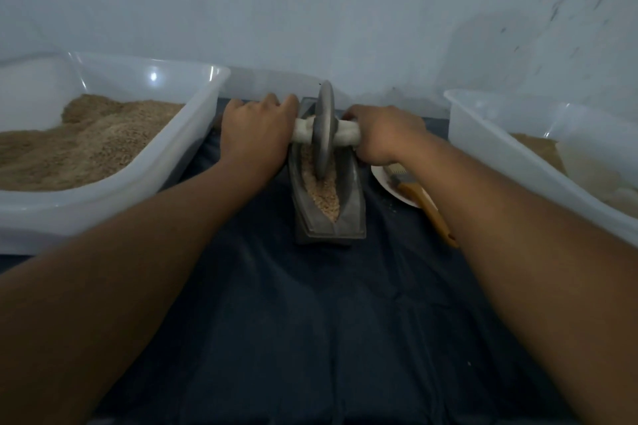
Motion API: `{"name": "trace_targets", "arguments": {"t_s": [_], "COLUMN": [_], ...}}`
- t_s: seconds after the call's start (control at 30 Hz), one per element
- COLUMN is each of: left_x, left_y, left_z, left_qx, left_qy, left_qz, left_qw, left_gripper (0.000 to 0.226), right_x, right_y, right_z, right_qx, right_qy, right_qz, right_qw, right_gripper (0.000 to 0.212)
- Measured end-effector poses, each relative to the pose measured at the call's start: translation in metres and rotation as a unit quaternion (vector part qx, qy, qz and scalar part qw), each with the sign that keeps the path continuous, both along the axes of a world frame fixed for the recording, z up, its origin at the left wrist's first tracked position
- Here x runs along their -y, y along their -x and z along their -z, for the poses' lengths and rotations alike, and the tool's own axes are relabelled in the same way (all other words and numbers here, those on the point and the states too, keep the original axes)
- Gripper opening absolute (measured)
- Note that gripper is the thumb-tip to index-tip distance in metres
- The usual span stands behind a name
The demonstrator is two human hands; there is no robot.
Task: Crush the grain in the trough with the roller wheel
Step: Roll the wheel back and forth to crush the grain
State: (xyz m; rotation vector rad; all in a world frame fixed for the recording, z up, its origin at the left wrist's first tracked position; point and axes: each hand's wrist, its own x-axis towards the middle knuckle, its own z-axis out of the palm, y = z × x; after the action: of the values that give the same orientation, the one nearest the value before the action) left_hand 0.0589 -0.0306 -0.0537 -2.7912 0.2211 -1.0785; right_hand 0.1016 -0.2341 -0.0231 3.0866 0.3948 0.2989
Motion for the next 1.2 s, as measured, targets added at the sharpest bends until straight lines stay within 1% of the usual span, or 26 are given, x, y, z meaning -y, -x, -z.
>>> {"name": "trace_targets", "arguments": {"t_s": [0.1,0.33,0.47,0.6,0.73,0.83,0.97,1.03,1.2], "left_x": [0.0,-0.004,-0.001,0.001,-0.003,-0.003,0.0,0.0,-0.001], "left_y": [-0.005,-0.001,0.008,0.021,0.037,0.048,0.058,0.062,0.074], "left_z": [-0.003,0.007,0.007,0.008,0.01,0.009,0.003,0.002,0.006], "left_qx": [-0.003,-0.018,-0.001,0.011,0.011,0.012,0.006,0.002,0.008], "left_qy": [-0.003,0.01,-0.007,-0.019,-0.017,-0.015,-0.012,-0.009,0.02], "left_qz": [-0.007,-0.02,-0.029,-0.022,-0.012,-0.009,-0.009,-0.009,0.006], "left_qw": [1.0,1.0,1.0,1.0,1.0,1.0,1.0,1.0,1.0], "left_gripper": [0.021,0.032,0.028,0.027,0.028,0.033,0.025,0.021,0.016], "right_x": [-0.001,-0.005,-0.001,0.005,0.005,0.006,0.008,0.009,0.01], "right_y": [-0.004,0.0,0.011,0.027,0.042,0.052,0.068,0.075,0.087], "right_z": [0.0,0.001,0.009,0.02,0.024,0.026,0.029,0.031,0.03], "right_qx": [-0.009,0.037,0.066,0.103,0.16,0.182,0.192,0.199,0.247], "right_qy": [-0.003,0.014,-0.013,-0.036,-0.035,-0.028,-0.051,-0.06,-0.058], "right_qz": [0.007,-0.001,-0.004,-0.012,-0.028,-0.038,-0.032,-0.034,-0.048], "right_qw": [1.0,0.999,0.998,0.994,0.986,0.982,0.98,0.978,0.966], "right_gripper": [0.059,0.047,0.036,0.038,0.036,0.035,0.049,0.052,0.039]}}
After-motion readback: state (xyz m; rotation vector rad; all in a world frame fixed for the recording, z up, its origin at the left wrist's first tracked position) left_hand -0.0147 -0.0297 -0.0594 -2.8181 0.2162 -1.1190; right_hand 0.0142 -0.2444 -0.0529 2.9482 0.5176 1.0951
